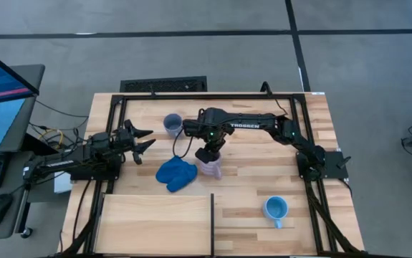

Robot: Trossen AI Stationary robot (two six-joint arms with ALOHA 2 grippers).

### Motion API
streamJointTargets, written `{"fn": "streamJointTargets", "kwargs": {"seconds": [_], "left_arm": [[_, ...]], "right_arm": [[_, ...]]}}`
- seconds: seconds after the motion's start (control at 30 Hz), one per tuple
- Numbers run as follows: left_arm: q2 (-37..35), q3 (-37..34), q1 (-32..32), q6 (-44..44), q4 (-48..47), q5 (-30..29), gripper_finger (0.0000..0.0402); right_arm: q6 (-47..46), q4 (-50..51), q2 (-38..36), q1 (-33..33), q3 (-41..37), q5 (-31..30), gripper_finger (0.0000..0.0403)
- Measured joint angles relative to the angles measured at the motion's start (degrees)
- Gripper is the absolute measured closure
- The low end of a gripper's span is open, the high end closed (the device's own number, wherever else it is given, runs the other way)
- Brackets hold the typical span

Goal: Stack small to large cups/mugs on shelf
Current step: Move the violet mug from the top right to the center on the table

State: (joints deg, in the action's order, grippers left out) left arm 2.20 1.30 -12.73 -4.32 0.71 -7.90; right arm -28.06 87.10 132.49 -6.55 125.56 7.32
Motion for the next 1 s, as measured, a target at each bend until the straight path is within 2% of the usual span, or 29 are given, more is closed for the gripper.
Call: {"fn": "streamJointTargets", "kwargs": {"seconds": [0.4,0.87,1.0], "left_arm": [[0.00,0.00,0.00,0.00,0.00,0.00,0.0221],[0.01,0.00,0.00,0.00,0.00,-0.02,0.0221],[0.00,0.00,0.00,0.00,0.00,-0.01,0.0221]], "right_arm": [[-2.20,-0.76,0.00,0.00,0.00,-3.24,0.0380],[-5.00,0.07,0.00,0.70,0.00,-2.04,0.0380],[-5.00,0.07,-0.02,0.68,0.00,-2.00,0.0355]]}}
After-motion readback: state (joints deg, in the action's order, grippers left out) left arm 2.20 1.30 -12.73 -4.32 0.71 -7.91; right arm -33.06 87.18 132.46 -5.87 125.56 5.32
